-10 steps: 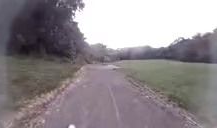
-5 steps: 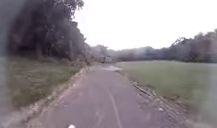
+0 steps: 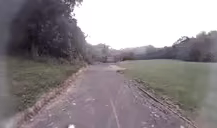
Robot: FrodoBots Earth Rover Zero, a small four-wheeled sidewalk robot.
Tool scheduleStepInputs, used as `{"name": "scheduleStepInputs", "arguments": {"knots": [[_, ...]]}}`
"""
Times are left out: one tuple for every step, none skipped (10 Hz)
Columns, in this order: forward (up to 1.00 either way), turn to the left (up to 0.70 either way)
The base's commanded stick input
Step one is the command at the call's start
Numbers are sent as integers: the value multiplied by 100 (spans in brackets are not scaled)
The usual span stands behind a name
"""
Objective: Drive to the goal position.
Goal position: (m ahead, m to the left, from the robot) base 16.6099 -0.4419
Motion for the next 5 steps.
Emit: {"name": "scheduleStepInputs", "arguments": {"knots": [[85,0],[85,0],[85,0],[85,0],[85,19]]}}
